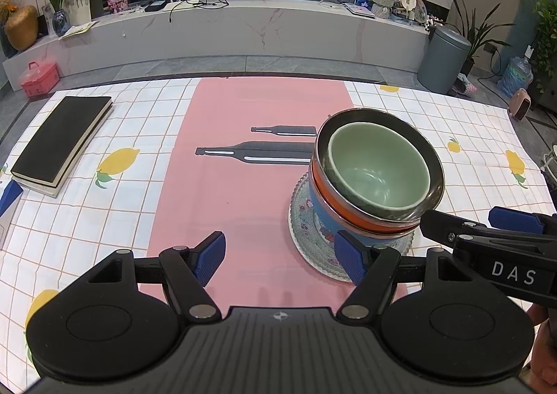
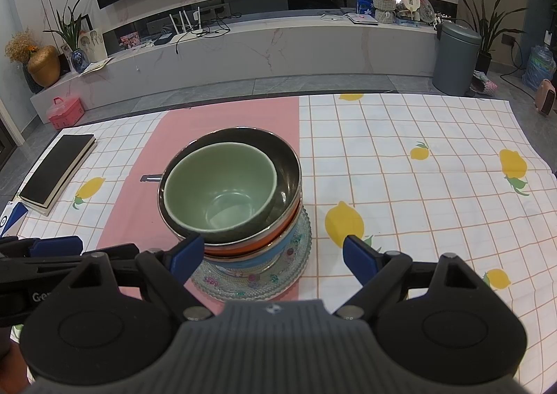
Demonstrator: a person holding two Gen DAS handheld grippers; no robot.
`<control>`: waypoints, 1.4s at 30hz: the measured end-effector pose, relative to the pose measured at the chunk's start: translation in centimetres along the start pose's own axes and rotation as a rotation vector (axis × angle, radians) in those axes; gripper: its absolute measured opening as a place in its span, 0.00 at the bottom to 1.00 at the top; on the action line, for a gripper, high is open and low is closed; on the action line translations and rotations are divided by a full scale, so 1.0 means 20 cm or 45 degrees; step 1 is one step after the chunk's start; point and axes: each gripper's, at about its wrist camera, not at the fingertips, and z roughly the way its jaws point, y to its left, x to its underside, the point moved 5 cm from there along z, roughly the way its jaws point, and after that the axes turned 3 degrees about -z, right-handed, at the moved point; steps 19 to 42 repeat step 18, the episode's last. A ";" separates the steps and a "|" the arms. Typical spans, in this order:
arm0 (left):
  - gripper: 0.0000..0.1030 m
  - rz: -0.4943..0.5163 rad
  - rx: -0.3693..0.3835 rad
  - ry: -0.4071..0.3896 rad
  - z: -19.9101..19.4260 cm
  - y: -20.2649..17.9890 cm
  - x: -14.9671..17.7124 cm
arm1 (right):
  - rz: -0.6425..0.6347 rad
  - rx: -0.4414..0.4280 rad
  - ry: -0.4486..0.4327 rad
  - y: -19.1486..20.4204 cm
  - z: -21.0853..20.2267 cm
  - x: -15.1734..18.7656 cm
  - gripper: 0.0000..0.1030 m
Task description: Organize plates and bowls
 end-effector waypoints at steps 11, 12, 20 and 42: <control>0.80 0.022 0.000 -0.023 -0.01 -0.01 0.00 | 0.000 0.011 0.000 -0.01 0.01 0.01 0.83; 0.80 0.027 -0.002 -0.032 -0.01 -0.01 0.00 | 0.001 0.011 0.000 -0.01 0.01 0.01 0.83; 0.80 0.042 -0.007 -0.080 -0.02 -0.01 -0.01 | 0.006 0.011 -0.003 -0.01 0.00 0.00 0.83; 0.80 0.042 -0.007 -0.080 -0.02 -0.01 -0.01 | 0.006 0.011 -0.003 -0.01 0.00 0.00 0.83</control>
